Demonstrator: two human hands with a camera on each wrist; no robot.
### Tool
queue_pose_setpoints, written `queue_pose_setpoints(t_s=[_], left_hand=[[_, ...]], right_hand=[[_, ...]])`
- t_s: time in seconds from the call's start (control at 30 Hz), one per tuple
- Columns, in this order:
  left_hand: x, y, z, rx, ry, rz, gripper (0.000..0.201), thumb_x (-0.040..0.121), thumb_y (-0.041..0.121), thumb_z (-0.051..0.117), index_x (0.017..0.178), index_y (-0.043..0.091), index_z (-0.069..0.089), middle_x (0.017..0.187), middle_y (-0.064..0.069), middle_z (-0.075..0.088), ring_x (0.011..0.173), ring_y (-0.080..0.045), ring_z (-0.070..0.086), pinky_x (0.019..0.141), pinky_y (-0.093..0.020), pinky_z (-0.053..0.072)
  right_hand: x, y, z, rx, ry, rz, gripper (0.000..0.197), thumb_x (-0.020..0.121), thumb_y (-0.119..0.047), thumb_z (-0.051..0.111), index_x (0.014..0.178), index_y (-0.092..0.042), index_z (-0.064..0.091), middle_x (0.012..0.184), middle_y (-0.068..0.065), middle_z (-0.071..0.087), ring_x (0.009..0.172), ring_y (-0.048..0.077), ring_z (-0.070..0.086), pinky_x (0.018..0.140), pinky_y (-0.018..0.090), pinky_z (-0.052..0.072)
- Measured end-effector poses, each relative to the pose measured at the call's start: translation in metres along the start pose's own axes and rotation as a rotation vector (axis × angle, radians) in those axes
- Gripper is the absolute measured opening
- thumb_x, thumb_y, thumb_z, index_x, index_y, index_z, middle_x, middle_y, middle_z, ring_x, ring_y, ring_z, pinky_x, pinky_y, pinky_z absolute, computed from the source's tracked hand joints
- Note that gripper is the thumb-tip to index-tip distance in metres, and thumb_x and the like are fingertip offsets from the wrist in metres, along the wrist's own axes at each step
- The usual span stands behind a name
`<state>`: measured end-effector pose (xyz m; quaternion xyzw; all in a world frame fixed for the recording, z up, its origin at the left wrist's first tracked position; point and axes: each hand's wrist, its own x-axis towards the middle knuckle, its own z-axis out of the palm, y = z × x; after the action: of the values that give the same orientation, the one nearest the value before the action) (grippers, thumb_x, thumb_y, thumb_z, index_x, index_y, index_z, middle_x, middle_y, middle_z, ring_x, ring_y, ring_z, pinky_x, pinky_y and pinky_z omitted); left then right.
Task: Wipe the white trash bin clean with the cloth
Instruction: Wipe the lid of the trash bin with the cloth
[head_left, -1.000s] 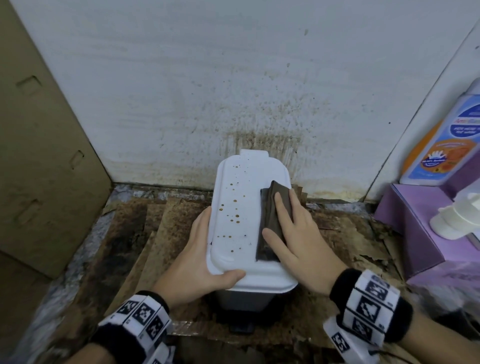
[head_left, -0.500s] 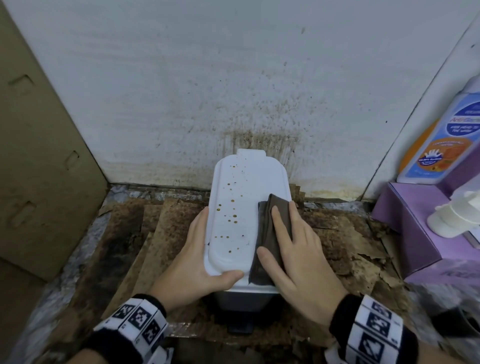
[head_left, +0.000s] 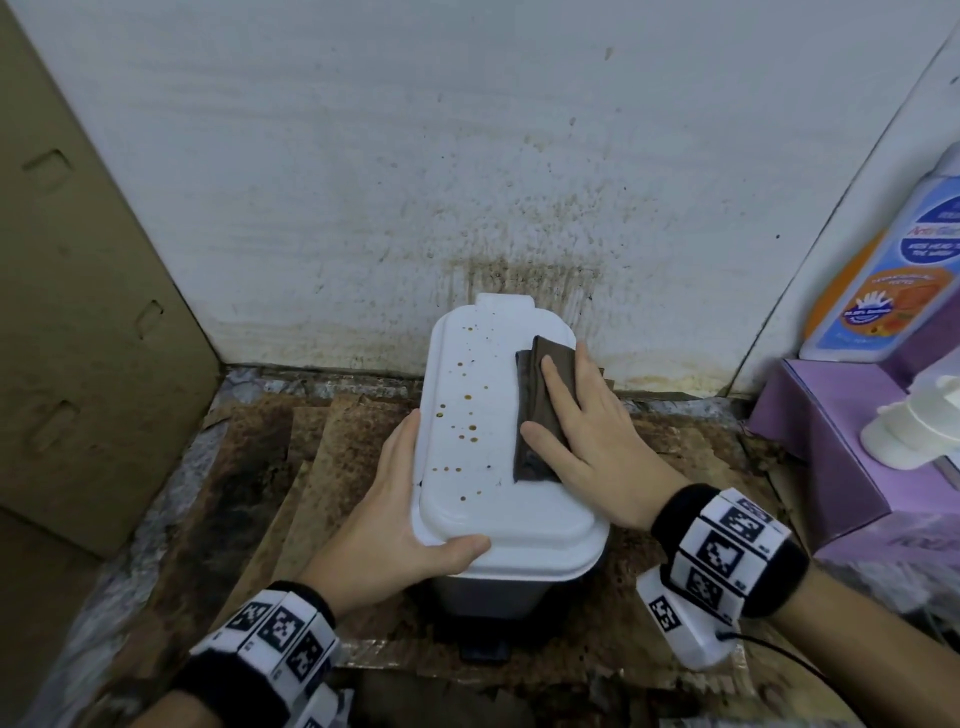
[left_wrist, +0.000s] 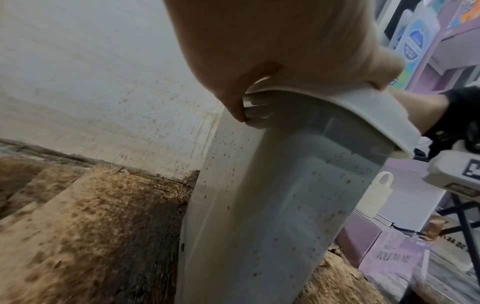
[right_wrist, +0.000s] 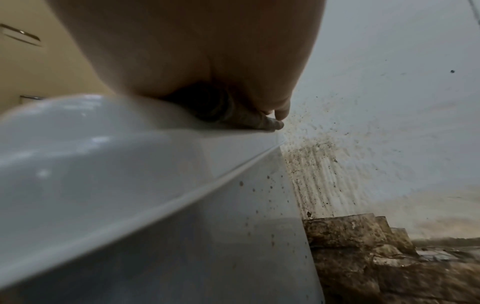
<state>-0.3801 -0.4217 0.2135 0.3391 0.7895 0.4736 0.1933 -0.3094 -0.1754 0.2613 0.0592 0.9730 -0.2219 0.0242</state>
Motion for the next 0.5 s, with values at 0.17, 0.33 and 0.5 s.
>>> queue_pose_setpoints(t_s=[0.17, 0.33, 0.5], left_hand=[[0.000, -0.001, 0.000, 0.011, 0.003, -0.011, 0.133, 0.064, 0.072, 0.080, 0.158, 0.046, -0.010, 0.162, 0.036, -0.005, 0.150, 0.011, 0.010, 0.118, -0.033, 0.028], [-0.001, 0.000, 0.001, 0.012, 0.009, -0.005, 0.133, 0.065, 0.069, 0.081, 0.158, 0.046, -0.010, 0.161, 0.037, -0.005, 0.149, 0.013, 0.007, 0.118, -0.032, 0.025], [-0.001, -0.001, 0.001, 0.010, 0.017, -0.002, 0.132, 0.065, 0.069, 0.082, 0.158, 0.046, -0.008, 0.161, 0.035, -0.003, 0.148, 0.015, 0.007, 0.117, -0.031, 0.025]], right_hand=[[-0.022, -0.010, 0.006, -0.061, 0.017, -0.060, 0.079, 0.099, -0.067, 0.014, 0.159, -0.025, -0.016, 0.161, -0.006, -0.039, 0.146, 0.005, -0.038, 0.125, 0.038, -0.013], [-0.040, -0.019, 0.017, -0.118, 0.050, -0.063, 0.081, 0.095, -0.069, 0.005, 0.159, -0.025, -0.017, 0.163, -0.008, -0.034, 0.147, 0.005, -0.035, 0.125, 0.037, -0.014], [-0.043, -0.021, 0.016, -0.177, 0.067, -0.068, 0.080, 0.097, -0.068, 0.005, 0.160, -0.022, -0.015, 0.165, -0.006, -0.030, 0.147, 0.005, -0.035, 0.125, 0.037, -0.015]])
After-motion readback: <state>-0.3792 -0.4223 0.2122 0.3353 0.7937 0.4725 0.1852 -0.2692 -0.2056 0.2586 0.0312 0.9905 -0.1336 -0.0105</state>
